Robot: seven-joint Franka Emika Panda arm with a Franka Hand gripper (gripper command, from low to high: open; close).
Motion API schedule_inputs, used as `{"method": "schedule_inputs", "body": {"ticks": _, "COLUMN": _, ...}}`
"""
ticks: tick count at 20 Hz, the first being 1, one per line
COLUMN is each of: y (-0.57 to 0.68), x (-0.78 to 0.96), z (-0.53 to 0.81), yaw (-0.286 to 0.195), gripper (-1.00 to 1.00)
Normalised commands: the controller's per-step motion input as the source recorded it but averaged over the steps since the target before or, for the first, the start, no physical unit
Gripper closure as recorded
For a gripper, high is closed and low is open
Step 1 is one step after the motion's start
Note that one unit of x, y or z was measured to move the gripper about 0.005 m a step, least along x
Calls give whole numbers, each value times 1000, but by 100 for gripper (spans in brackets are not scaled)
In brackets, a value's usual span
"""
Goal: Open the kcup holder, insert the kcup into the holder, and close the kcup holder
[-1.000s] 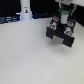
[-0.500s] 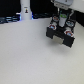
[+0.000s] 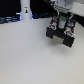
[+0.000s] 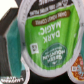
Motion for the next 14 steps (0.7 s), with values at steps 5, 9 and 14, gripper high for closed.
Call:
{"method": "schedule_inputs", "body": {"ticks": 5, "y": -20, "x": 4, "z": -268, "yaw": 20, "gripper": 100}}
{"method": "schedule_inputs", "body": {"ticks": 9, "y": 69, "x": 22, "z": -106, "yaw": 34, "gripper": 100}}
{"method": "schedule_inputs", "body": {"ticks": 14, "y": 93, "x": 88, "z": 152, "yaw": 51, "gripper": -100}}
